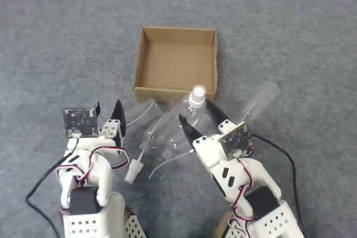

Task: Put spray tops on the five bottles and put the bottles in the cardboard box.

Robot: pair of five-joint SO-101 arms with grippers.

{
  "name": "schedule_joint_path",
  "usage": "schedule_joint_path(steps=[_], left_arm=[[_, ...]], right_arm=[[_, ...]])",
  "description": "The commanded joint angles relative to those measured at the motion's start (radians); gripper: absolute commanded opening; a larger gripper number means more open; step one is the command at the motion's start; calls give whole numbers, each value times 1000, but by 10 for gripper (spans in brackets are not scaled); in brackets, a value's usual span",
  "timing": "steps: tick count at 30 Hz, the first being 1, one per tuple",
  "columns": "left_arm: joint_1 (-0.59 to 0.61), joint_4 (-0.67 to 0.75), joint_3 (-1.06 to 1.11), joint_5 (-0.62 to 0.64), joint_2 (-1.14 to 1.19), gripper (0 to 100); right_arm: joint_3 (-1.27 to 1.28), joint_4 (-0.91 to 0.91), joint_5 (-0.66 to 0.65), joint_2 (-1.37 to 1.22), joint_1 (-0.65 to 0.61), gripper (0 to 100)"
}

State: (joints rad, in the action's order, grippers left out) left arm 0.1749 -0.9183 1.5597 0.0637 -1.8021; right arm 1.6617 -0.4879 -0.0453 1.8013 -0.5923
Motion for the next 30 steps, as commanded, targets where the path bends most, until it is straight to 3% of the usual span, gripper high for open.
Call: schedule_joint_path(steps=[1, 8, 18, 30], left_arm=[[8, 3, -12, -18, -15, 159], [8, 3, -8, -18, -15, 159], [8, 3, -5, -18, -15, 159], [8, 5, -5, -18, -15, 160]], right_arm=[[-28, -1, 9, 13, 15, 6], [-98, -10, 2, 1, 24, 6], [-371, -163, 3, -1, 51, 6], [-423, -156, -43, -2, 51, 6]])
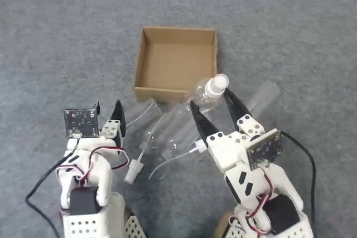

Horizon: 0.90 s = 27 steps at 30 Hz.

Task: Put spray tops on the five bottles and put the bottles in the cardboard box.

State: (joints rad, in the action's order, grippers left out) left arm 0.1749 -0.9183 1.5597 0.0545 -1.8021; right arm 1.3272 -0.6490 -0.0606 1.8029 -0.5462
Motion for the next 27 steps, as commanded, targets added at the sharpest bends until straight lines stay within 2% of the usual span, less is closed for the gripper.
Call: schedule_joint_path(steps=[1, 5, 15, 27], left_arm=[[8, 8, -5, -9, -15, 160], [8, 49, 15, -9, -15, 160], [8, 68, 27, -9, -15, 160], [8, 68, 27, -9, -15, 160]], right_arm=[[-100, 5, -28, -4, 5, 6], [-157, 5, -41, -67, 5, 6], [-442, 18, -32, -506, 5, 6], [-470, 297, -40, -819, 5, 6]])
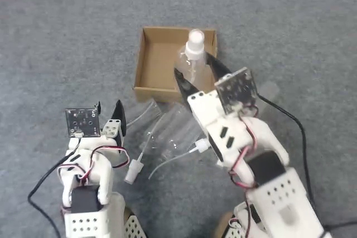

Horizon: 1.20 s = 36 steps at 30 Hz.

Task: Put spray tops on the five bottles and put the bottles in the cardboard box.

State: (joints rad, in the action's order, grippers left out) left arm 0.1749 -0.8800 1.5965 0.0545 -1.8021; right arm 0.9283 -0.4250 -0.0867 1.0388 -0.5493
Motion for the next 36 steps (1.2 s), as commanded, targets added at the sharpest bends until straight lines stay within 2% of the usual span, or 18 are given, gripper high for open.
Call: schedule_joint_path(steps=[1, 13, 36], left_arm=[[8, 29, -10, -9, -15, 160], [8, 29, -10, -9, -15, 160], [8, 29, -10, -9, -15, 160]], right_arm=[[-71, 91, -14, -76, 8, 6], [-75, 334, -14, -329, 8, 6], [-434, 349, -12, -839, 8, 6]])
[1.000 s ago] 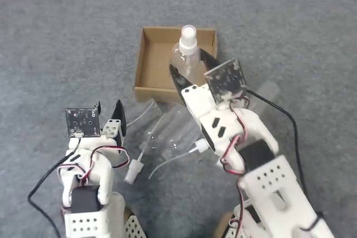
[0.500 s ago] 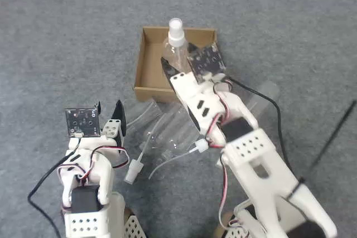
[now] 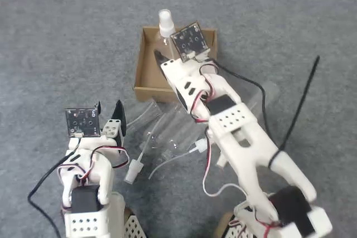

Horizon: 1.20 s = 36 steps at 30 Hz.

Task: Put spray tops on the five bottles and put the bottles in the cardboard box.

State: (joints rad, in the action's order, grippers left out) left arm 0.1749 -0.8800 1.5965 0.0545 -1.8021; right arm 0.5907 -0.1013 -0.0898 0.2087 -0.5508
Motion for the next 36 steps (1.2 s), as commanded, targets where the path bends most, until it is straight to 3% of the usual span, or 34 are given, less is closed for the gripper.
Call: schedule_joint_path(steps=[1, 19, 36], left_arm=[[8, 29, -10, -9, -15, 160], [8, 29, -10, -9, -15, 161], [8, 32, -8, -9, -15, 162]], right_arm=[[-110, 25, -9, -27, 10, 6], [-476, 25, -9, -432, 10, 6], [-658, 25, -11, -628, 15, 6]])
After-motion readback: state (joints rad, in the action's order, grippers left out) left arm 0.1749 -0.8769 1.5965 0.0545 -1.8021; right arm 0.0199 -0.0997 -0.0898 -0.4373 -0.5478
